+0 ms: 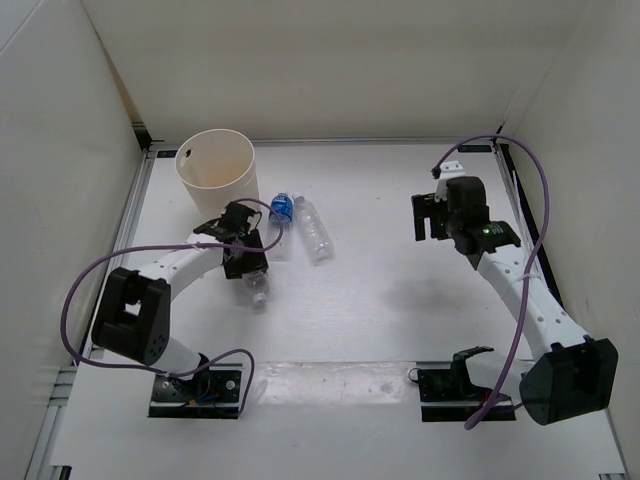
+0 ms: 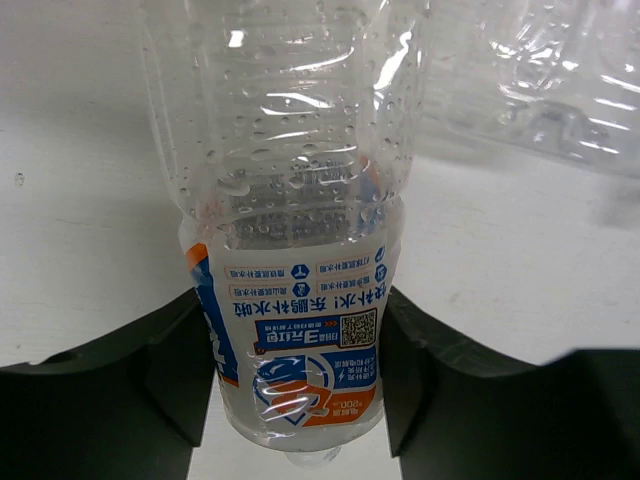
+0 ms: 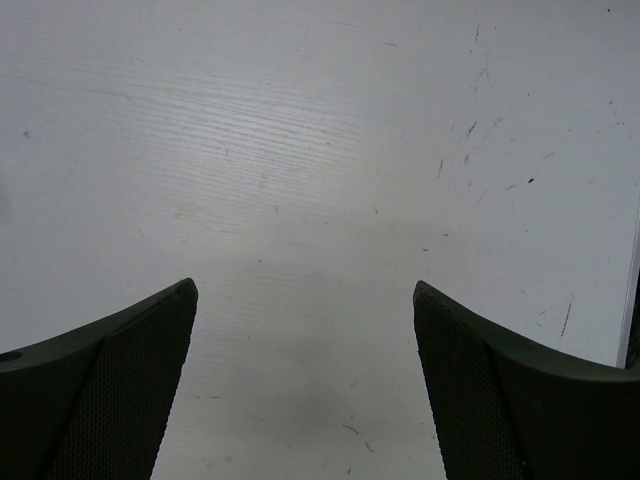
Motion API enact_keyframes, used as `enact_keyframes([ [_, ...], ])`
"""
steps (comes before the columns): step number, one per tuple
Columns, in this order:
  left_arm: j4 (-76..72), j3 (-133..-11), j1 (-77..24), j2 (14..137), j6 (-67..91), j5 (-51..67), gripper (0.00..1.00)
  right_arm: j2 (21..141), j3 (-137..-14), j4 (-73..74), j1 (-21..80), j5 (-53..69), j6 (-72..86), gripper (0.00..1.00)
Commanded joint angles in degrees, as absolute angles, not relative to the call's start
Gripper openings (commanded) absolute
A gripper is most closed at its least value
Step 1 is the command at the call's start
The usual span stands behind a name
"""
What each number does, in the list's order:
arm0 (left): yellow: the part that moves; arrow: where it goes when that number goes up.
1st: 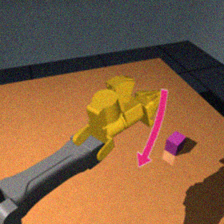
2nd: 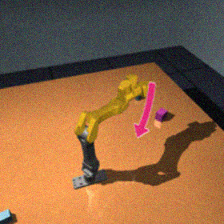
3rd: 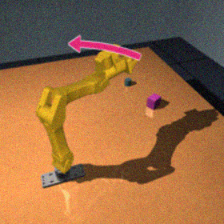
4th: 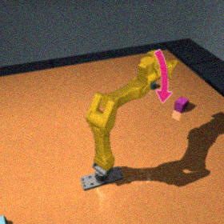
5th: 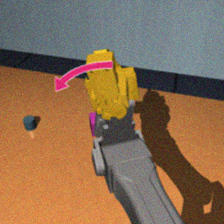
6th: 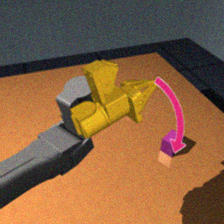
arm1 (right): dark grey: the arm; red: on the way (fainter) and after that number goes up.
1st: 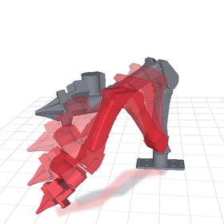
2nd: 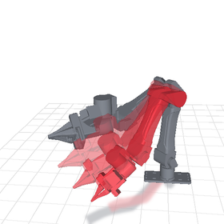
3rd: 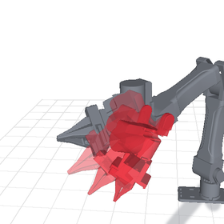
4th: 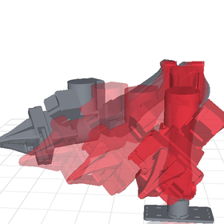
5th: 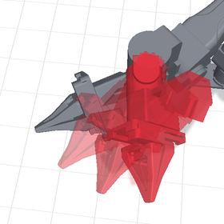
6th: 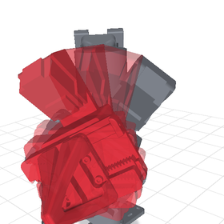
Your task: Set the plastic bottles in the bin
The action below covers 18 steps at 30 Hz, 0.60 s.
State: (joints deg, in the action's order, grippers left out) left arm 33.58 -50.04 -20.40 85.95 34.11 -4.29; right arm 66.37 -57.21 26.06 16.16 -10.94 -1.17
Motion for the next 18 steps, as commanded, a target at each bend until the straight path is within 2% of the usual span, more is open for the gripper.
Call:
enact_keyframes([
  [1,35.8,-53.3,-20.9,83.2,32.9,-3.4,0.63,66.6,-56.7,25.8,15.3,-9.9,-0.5,0.90],
  [5,42.0,-57.5,-24.4,79.1,30.4,-7.4,0.58,66.7,-55.6,25.1,14.7,-10.5,-0.4,0.90],
  [12,49.9,-66.4,-40.7,73.8,21.4,-23.2,0.58,65.9,-53.2,21.2,14.2,-13.3,4.5,0.90],
  [18,50.2,-76.2,-48.3,76.8,12.2,-32.3,0.59,66.4,-52.6,21.5,14.0,-13.5,5.7,0.90],
])
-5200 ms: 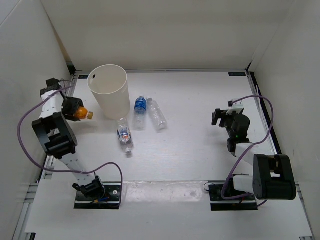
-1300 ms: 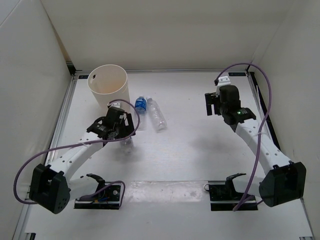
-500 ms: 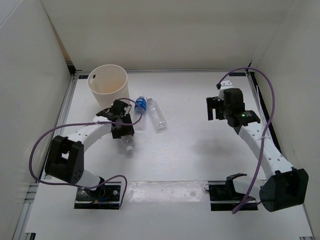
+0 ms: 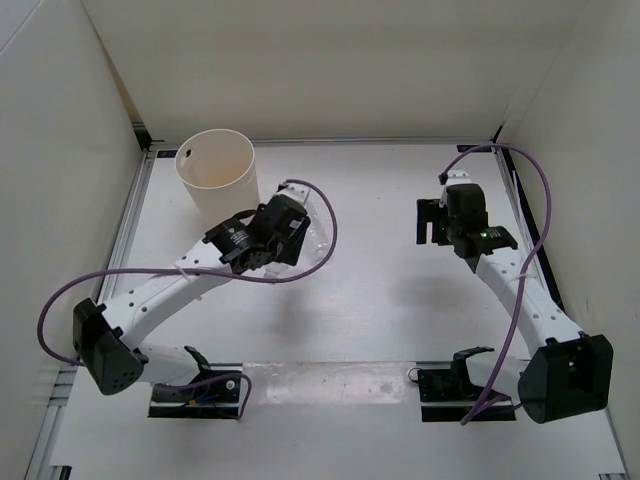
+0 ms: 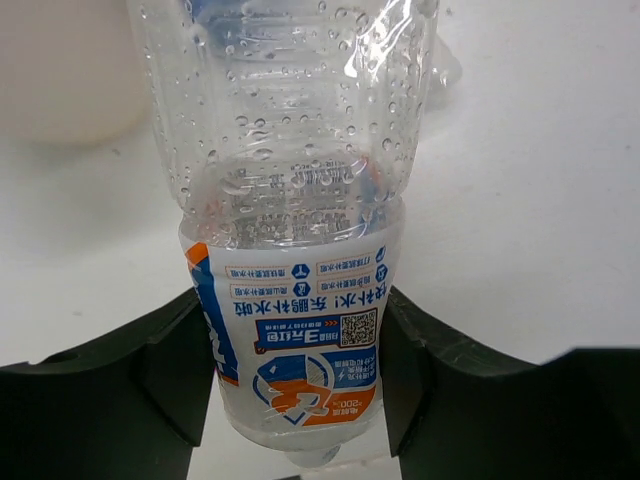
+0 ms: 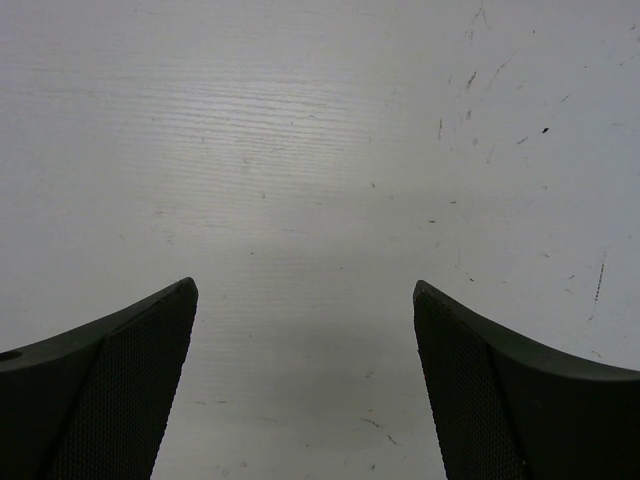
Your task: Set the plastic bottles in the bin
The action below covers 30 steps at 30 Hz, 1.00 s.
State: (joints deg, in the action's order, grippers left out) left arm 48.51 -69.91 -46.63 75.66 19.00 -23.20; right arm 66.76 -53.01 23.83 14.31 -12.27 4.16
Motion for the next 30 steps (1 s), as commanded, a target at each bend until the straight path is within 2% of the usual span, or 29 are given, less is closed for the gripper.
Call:
enact_keyframes([
  [1,50.0,-77.6,-48.4,77.4,12.1,-33.2,0.59,66.4,-52.6,21.7,14.1,-13.6,5.7,0.90],
  [5,47.0,-86.6,-48.1,80.3,5.3,-42.0,0.60,65.9,-50.9,21.4,13.1,-12.7,5.7,0.90],
  [9,36.8,-91.9,-42.5,80.6,0.4,-48.3,0.62,65.6,-50.4,21.4,12.7,-8.4,3.3,0.90],
  [17,32.4,-100.1,-20.7,80.5,6.9,-31.0,0.62,65.9,-49.0,20.0,12.4,-9.4,1.7,0.90],
  [23,33.4,-104.4,-13.2,84.2,9.5,-25.5,0.65,66.0,-43.9,15.8,11.8,-8.2,0.2,0.90],
  [30,32.8,-104.0,-8.4,87.3,14.9,-19.0,0.70,64.9,-42.1,15.2,12.0,-6.4,-11.0,0.90],
])
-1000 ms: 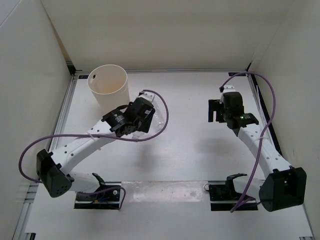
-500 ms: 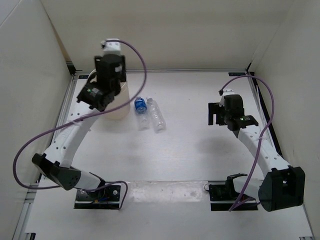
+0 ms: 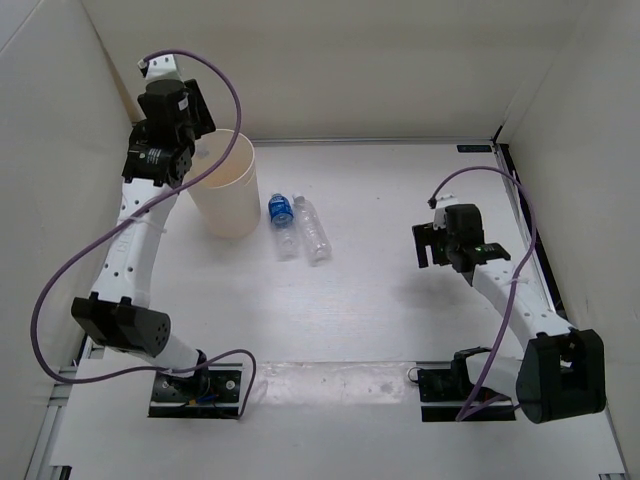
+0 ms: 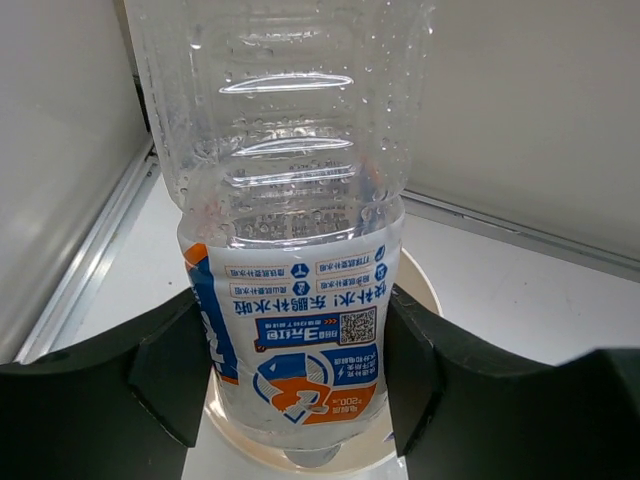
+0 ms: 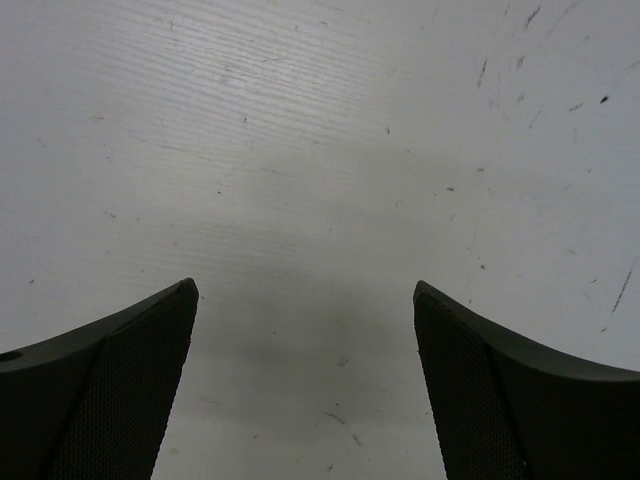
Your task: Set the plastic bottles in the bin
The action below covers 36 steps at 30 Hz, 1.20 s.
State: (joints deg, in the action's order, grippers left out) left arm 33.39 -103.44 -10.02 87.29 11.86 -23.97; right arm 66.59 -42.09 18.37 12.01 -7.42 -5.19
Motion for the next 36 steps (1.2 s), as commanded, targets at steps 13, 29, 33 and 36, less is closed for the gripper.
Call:
enact_keyframes([
  [13,34.5,-102.5,-7.1,92.8,16.1,-17.2,1.00,71.3,-54.0,27.7,4.7,20.7,-18.0,0.90],
  [29,31.9,-94.4,-6.2,81.0,9.9,-22.4,1.00,80.2,-73.6,19.4,5.7,22.9,-8.0,0.90],
  [33,31.1,-85.2,-6.9,72.8,9.6,-19.5,1.00,80.7,-74.5,16.3,11.8,20.7,-11.0,0.90],
  [36,34.2,-75.9,-7.4,65.2,14.7,-21.6,1.00,82.2,-75.1,15.7,17.1,22.6,-14.9,0.90],
])
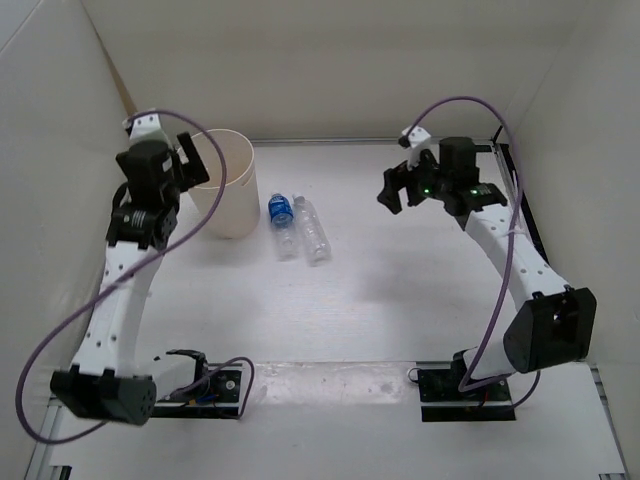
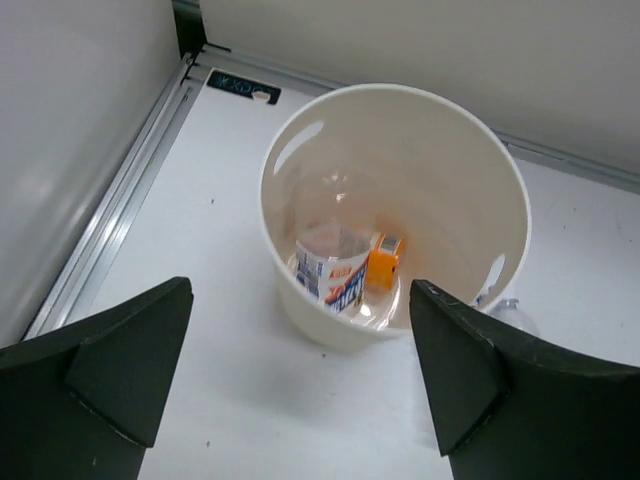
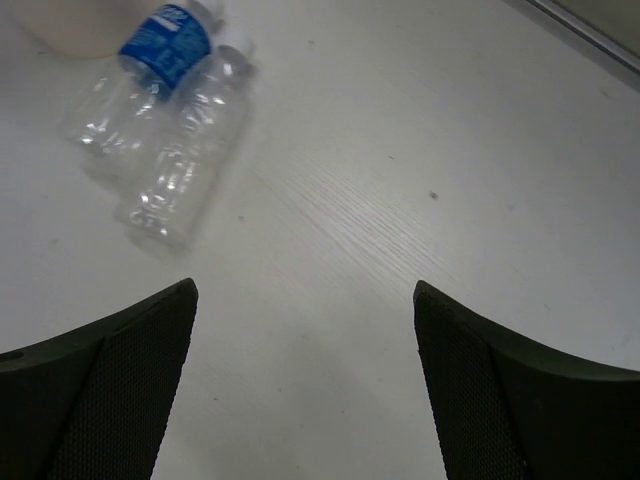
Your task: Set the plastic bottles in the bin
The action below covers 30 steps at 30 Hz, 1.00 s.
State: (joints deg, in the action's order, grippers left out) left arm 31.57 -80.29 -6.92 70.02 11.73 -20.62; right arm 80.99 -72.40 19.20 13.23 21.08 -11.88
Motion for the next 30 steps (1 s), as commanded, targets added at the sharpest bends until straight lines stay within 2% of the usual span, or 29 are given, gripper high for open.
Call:
enact_keyframes([
  [1,34.5,-70.2,-8.1,60.3,18.0,-23.7,1.00,82.9,-75.7,16.2,19.0,25.0,-16.9,0.90],
  [4,33.8,-60.4,-10.1,52.6,18.0,-23.5,1.00,88.1,-79.1,20.5,21.1,30.9,-17.5,0.90],
  [6,36.2,-57.1,-10.5,49.3,17.9,-23.1,1.00,94.7,-84.0,25.4,22.9,31.7,-15.9,0.90],
  [8,38.9,-55.2,-10.7,46.3,17.5,-21.6,1.00,97.4,-84.3,23.9,24.8,33.1,-15.6,0.90],
  [12,43.0,-52.7,-11.3,43.6,13.6,-17.9,1.00,102.8,-87.2,23.1,29.6,28.9,-21.8,0.90],
  [17,40.7,-47.8,-12.0,41.5,6.3,-16.4,1.00,112.8,-94.5,21.9,30.8,27.3,-16.4,0.90],
  [24,38.9,-47.6,-21.8,44.0,-2.6,-28.2,1.00,124.0,-105.0,25.0,33.1,23.6,-8.0,0.90],
  [30,38.5,-45.4,-21.9,41.9,-1.8,-30.7,1.00,130.9,-114.2,33.8,34.4,21.5,-6.4,0.90],
])
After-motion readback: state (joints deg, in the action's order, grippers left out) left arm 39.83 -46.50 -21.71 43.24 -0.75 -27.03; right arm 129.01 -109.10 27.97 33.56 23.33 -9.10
